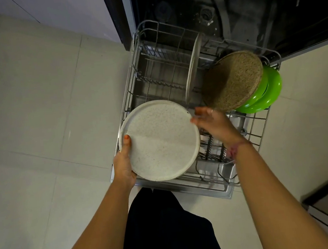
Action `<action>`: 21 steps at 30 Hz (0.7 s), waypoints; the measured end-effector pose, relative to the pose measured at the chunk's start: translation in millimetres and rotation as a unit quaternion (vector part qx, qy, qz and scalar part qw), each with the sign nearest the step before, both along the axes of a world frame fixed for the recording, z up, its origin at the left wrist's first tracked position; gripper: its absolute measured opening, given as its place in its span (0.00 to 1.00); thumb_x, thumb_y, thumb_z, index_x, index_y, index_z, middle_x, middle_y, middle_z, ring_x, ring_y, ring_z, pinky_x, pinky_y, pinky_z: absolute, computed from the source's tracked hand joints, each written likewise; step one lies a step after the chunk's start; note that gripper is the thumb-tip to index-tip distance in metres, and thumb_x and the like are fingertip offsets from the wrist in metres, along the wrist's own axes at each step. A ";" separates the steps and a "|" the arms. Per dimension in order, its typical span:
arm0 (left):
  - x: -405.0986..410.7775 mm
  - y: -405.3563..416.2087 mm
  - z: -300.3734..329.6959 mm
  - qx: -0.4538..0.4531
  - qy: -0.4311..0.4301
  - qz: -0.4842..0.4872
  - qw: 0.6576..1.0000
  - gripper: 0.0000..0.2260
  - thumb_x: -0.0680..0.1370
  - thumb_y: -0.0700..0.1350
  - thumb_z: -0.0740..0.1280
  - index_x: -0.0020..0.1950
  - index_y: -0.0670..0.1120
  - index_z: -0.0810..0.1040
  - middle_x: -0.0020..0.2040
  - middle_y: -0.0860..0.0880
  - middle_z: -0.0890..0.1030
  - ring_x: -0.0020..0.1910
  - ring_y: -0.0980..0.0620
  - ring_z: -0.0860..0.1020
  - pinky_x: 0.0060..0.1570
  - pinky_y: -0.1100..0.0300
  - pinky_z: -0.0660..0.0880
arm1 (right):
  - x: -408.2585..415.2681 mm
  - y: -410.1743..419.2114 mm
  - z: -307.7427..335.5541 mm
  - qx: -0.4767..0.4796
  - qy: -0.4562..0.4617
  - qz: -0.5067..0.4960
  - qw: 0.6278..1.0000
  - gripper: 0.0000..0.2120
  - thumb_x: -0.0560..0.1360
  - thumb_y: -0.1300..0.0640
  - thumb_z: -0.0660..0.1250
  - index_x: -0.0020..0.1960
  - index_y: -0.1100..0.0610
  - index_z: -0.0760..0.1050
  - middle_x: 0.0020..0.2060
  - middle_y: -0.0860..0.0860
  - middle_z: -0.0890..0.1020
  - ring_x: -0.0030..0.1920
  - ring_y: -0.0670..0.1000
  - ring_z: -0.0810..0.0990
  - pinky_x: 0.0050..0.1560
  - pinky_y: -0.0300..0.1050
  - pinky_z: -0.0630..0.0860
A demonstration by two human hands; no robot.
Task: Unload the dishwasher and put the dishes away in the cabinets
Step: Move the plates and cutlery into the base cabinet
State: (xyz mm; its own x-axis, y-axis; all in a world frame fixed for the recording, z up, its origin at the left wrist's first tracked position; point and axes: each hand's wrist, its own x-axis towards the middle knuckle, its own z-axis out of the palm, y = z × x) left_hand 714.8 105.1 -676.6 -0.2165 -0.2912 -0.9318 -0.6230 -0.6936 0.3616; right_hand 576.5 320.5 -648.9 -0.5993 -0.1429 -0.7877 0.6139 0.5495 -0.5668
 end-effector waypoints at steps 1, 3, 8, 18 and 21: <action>0.6 -2.2 -2.3 0.000 -0.001 0.002 1.000 0.19 0.74 0.60 0.66 0.55 0.47 0.78 0.52 0.47 0.82 0.52 0.45 0.80 0.44 0.49 0.79 | -10.0 -11.5 -6.0 0.014 0.026 -0.057 0.998 0.19 0.75 0.52 0.69 0.64 0.55 0.73 0.51 0.46 0.80 0.54 0.47 0.79 0.56 0.43 0.76; 1.5 -4.4 -5.1 0.010 0.010 0.008 1.000 0.18 0.75 0.58 0.66 0.56 0.46 0.79 0.53 0.46 0.83 0.53 0.44 0.80 0.45 0.49 0.78 | -29.6 -37.9 -17.6 0.061 0.129 -0.096 0.985 0.17 0.76 0.49 0.67 0.56 0.60 0.77 0.49 0.53 0.82 0.49 0.50 0.80 0.50 0.35 0.77; -3.4 -2.9 -5.5 0.033 0.032 0.009 0.999 0.19 0.76 0.58 0.63 0.58 0.46 0.79 0.55 0.45 0.82 0.56 0.43 0.79 0.49 0.47 0.78 | -64.2 -70.8 -30.5 0.149 0.272 -0.124 0.943 0.12 0.76 0.56 0.67 0.56 0.62 0.80 0.51 0.56 0.84 0.50 0.49 0.81 0.45 0.26 0.70; -17.7 0.6 1.6 0.071 0.069 -0.031 0.995 0.44 0.50 0.76 0.69 0.59 0.53 0.77 0.56 0.49 0.83 0.56 0.46 0.81 0.51 0.43 0.78 | -31.6 -15.7 46.8 -0.013 0.358 -0.027 0.933 0.10 0.70 0.63 0.73 0.51 0.56 0.79 0.39 0.42 0.80 0.38 0.37 0.80 0.43 0.29 0.77; -21.9 7.6 8.2 0.084 0.093 -0.049 0.991 0.43 0.52 0.77 0.67 0.61 0.55 0.76 0.56 0.50 0.83 0.55 0.48 0.81 0.47 0.47 0.80 | 13.3 -2.0 71.1 -0.010 0.459 0.180 0.870 0.06 0.71 0.61 0.73 0.48 0.58 0.82 0.40 0.48 0.82 0.36 0.44 0.80 0.41 0.34 0.78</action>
